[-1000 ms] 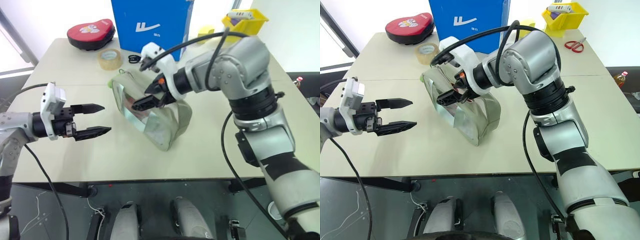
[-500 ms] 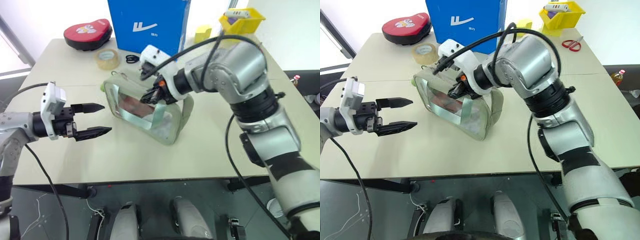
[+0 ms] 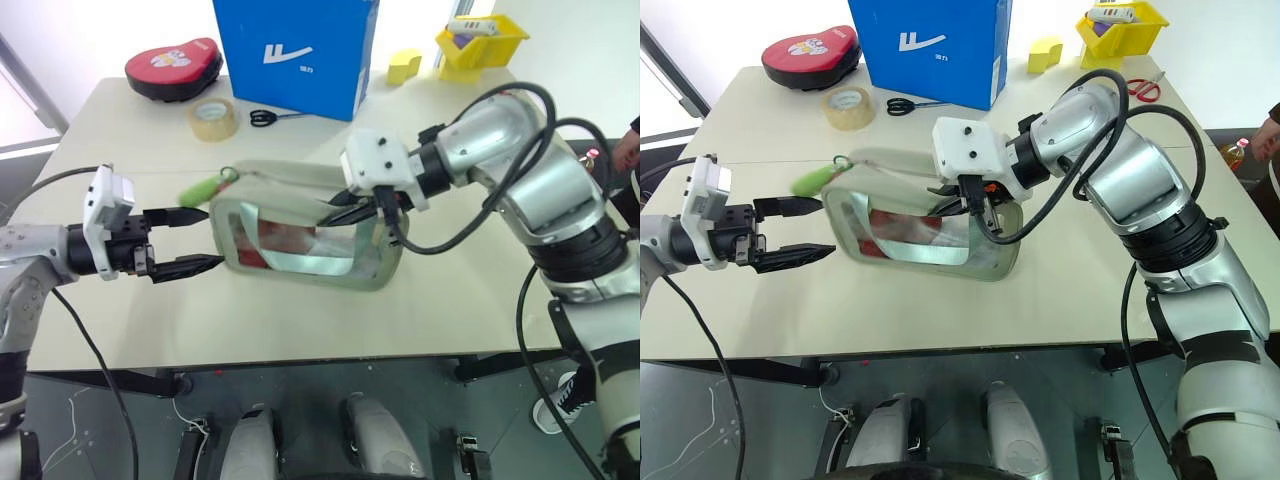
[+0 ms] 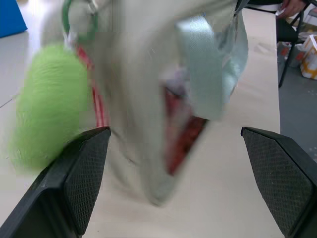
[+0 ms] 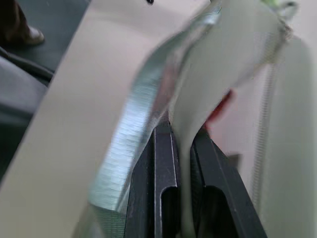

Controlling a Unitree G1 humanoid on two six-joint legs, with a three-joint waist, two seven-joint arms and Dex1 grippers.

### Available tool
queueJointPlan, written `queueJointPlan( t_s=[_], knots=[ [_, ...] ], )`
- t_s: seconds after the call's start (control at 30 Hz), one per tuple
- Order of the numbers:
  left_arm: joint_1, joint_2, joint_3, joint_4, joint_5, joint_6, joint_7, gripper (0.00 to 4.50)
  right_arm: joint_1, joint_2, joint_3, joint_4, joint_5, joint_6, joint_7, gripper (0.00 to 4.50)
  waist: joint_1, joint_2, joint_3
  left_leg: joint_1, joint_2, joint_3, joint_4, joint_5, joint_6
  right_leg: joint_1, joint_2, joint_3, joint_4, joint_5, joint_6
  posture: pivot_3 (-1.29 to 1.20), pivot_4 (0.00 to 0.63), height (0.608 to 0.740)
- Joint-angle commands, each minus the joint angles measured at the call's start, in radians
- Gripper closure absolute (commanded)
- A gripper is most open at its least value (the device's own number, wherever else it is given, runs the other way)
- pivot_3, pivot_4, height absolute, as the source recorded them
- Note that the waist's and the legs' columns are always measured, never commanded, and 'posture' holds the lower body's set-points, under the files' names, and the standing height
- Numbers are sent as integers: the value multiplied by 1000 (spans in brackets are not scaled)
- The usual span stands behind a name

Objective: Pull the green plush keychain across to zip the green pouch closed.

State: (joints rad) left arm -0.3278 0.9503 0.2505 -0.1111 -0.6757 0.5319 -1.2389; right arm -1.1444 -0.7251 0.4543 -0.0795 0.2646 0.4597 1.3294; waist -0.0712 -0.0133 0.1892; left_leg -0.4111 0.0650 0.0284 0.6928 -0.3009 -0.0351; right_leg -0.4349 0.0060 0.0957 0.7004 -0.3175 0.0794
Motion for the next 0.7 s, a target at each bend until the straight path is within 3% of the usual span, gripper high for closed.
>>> queueJointPlan(
  t_s=[0.03, 0.7],
  knots=[
    [-4, 19, 36, -22, -7, -6, -2, 0, -6, -14, -27, 2, -56, -92, 31, 4456, 1, 0, 0, 0, 0, 0, 0, 0, 0, 0, 0, 0, 0, 0, 0, 0, 150, 737],
    [-24, 24, 23, -11, -4, -4, -8, 0, -19, -48, -91, -30, -214, 41, -42, 4456, 4, 0, 0, 0, -1, 0, 2, 0, 0, 1, -1, 0, 0, 0, 0, 0, 150, 737]
  ],
)
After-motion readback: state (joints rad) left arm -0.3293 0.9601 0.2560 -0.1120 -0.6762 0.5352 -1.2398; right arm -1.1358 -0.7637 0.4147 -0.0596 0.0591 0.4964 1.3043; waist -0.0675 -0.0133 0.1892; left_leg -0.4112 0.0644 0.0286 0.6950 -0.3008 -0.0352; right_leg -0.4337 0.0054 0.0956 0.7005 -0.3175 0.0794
